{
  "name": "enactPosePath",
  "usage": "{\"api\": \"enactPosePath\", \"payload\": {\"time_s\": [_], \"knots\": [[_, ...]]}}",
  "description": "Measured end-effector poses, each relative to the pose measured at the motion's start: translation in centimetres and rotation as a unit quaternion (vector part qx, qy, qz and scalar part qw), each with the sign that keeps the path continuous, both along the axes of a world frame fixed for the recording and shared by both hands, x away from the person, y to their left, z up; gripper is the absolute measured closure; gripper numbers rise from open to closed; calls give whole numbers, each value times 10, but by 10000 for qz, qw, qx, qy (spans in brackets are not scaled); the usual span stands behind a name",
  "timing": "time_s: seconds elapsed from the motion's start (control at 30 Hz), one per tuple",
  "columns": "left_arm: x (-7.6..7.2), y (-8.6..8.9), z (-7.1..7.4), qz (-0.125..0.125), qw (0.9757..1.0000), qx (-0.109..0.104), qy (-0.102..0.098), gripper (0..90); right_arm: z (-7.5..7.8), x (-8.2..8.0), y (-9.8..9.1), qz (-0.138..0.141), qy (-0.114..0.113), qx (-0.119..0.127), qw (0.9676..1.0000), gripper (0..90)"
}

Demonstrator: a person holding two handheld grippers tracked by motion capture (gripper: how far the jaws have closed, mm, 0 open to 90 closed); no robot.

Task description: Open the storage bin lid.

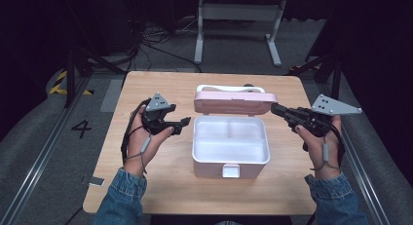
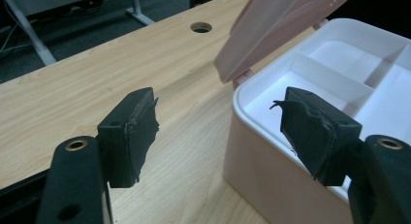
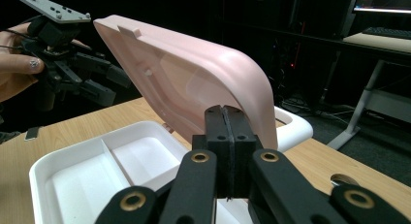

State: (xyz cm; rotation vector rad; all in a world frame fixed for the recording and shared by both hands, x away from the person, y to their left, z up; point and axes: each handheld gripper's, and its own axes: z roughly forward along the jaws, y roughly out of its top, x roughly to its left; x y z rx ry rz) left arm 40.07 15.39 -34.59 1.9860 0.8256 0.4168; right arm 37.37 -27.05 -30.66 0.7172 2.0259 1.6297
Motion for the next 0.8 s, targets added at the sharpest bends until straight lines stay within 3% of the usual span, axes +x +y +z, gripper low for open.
{"api": "enactPosePath", "payload": {"time_s": [0.17,0.27,0.6,0.8], "knots": [[-2,-10,4,-285,9995,-59,-76,270,0,0,0,-28,-23,18,10000,900],[-3,-18,9,-417,9989,-56,-227,262,0,0,0,-22,2,44,10000,900],[2,-33,27,-376,9973,-274,-571,240,0,1,-2,13,-7,34,10000,900],[9,-41,39,-295,9962,-299,-766,319,0,1,-2,40,12,55,10000,900]]}}
